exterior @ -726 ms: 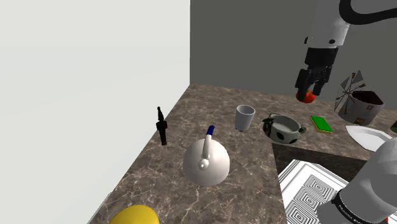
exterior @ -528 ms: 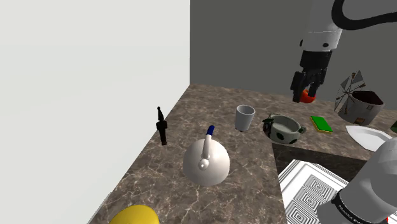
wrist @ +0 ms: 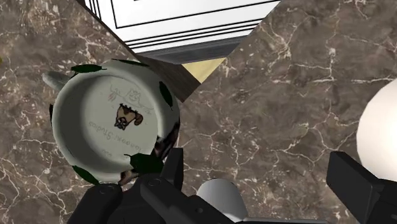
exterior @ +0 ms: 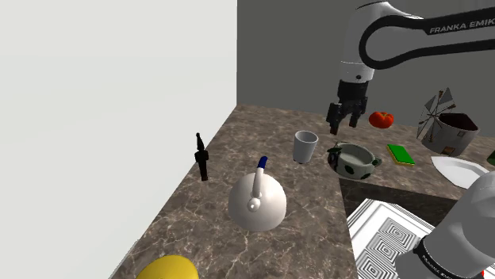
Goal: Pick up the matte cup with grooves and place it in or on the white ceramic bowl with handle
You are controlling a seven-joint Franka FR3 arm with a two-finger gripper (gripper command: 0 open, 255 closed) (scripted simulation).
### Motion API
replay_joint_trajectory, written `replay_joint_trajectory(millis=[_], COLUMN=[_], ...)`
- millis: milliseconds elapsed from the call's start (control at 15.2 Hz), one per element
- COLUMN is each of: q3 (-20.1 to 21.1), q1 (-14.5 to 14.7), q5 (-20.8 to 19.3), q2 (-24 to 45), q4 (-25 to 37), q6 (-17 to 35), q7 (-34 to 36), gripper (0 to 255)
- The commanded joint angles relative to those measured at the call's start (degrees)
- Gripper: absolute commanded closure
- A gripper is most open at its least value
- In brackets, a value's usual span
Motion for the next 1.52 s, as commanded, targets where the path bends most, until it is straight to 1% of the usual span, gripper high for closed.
replay_joint_trajectory(millis=[0,462,858,1320,1452], q3=[0.4,1.8,2.4,2.1,2.1], q1=[-0.1,-0.3,-0.3,-0.6,-0.6], q5=[-0.6,-3.2,-6.4,-7.0,-7.1], q2=[3.1,16.9,29.0,31.3,31.5], q4=[0.2,5.0,12.0,9.1,8.9], q6=[3.6,14.3,20.7,25.9,26.3], q7=[0.5,3.1,5.8,6.2,6.2], gripper=[0,0,0,0,0])
